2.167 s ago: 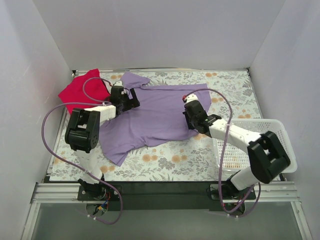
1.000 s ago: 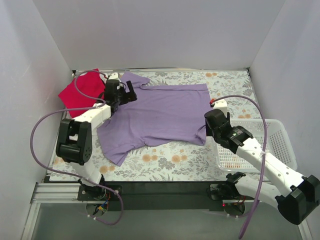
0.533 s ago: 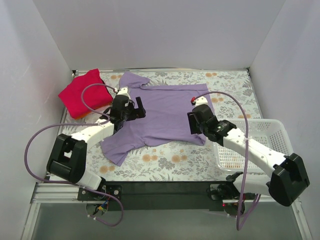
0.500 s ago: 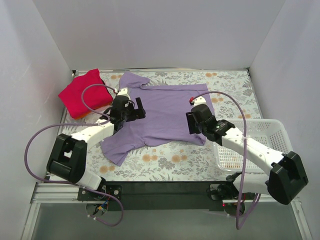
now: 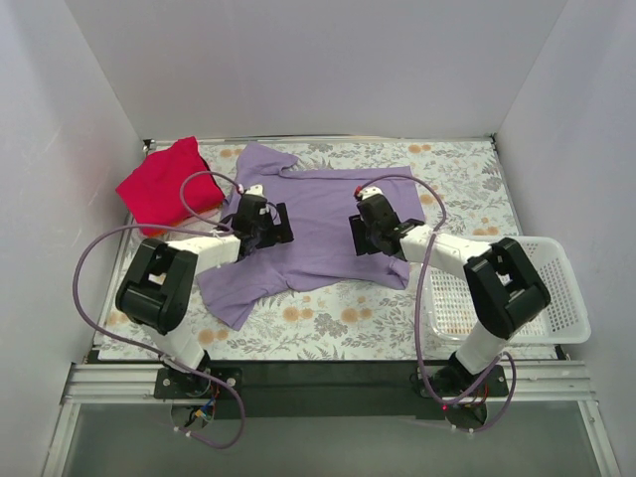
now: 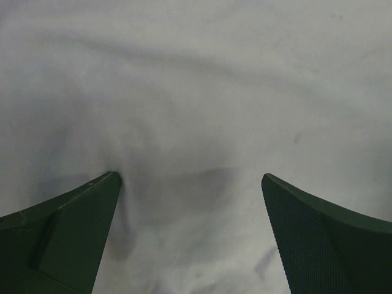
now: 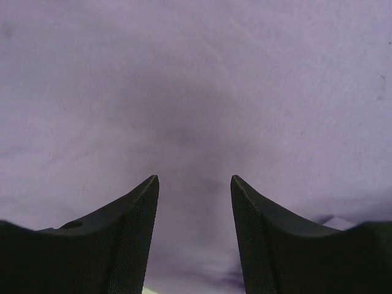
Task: Fold and stack the t-shirts
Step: Flatten the tshirt out
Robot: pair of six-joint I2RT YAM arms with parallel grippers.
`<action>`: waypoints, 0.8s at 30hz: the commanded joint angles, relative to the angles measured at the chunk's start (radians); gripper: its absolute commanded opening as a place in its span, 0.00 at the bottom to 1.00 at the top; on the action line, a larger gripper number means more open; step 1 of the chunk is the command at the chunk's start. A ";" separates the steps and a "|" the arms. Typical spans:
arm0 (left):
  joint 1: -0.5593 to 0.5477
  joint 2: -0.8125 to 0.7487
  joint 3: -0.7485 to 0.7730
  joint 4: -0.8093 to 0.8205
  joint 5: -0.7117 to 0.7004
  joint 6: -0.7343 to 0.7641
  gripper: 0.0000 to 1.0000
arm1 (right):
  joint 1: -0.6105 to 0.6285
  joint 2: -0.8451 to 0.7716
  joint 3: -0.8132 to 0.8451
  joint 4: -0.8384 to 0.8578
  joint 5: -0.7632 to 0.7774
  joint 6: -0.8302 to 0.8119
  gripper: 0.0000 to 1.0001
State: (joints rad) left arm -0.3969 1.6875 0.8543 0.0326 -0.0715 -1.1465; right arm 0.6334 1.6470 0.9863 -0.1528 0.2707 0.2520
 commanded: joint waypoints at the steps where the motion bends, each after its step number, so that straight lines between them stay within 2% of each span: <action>1: -0.003 0.046 0.061 0.012 -0.022 0.007 0.93 | -0.029 0.036 0.054 0.070 -0.041 -0.003 0.45; 11: 0.000 0.181 0.170 0.010 -0.022 0.022 0.93 | -0.145 0.169 0.092 0.107 -0.120 -0.005 0.44; 24: 0.036 0.313 0.327 -0.013 0.006 0.054 0.93 | -0.251 0.364 0.275 0.105 -0.188 -0.016 0.42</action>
State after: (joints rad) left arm -0.3809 1.9633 1.1595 0.0757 -0.0860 -1.1069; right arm 0.4107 1.9587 1.2255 -0.0383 0.1108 0.2474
